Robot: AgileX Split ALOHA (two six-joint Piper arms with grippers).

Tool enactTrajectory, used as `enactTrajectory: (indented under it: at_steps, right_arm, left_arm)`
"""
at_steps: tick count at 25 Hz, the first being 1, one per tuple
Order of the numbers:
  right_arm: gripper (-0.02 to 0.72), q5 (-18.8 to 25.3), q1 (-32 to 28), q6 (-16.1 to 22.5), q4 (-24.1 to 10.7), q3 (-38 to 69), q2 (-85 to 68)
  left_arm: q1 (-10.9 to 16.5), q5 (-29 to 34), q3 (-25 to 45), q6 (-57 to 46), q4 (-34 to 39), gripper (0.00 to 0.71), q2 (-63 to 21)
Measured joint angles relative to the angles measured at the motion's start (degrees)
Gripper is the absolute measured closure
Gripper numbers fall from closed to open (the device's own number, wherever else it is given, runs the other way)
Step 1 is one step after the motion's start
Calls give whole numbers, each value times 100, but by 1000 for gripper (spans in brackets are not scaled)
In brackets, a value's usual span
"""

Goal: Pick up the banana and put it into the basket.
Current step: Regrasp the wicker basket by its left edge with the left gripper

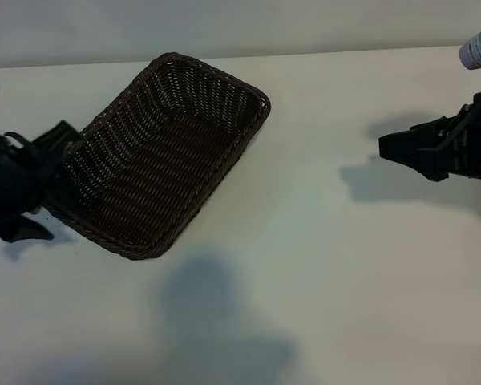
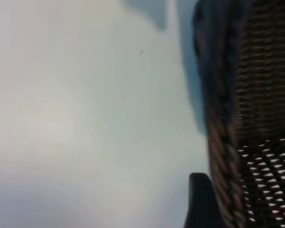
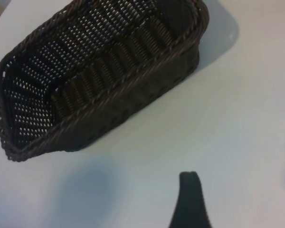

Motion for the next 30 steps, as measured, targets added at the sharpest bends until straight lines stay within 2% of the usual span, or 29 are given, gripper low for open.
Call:
enactTrajectory:
  at_steps: [3,5,20,25,30]
  right_arm:
    - [162,0,0,0,0,0,0]
    - [162,0,0,0,0,0,0]
    - [162,0,0,7,0,0,0]
    - [162,0,0,7,0,0,0]
    - [162,-5,0,7,0,0,0]
  left_arm:
    - [308,197,0,158,-35,240,13]
    - [365,215,0,169,-37,241,19]
    - [375,-197,-9,251,-111,244,687]
    - [221,-444,-9,251,-111,244,926]
    - [-121,-843,-9,17,-98,244,1153]
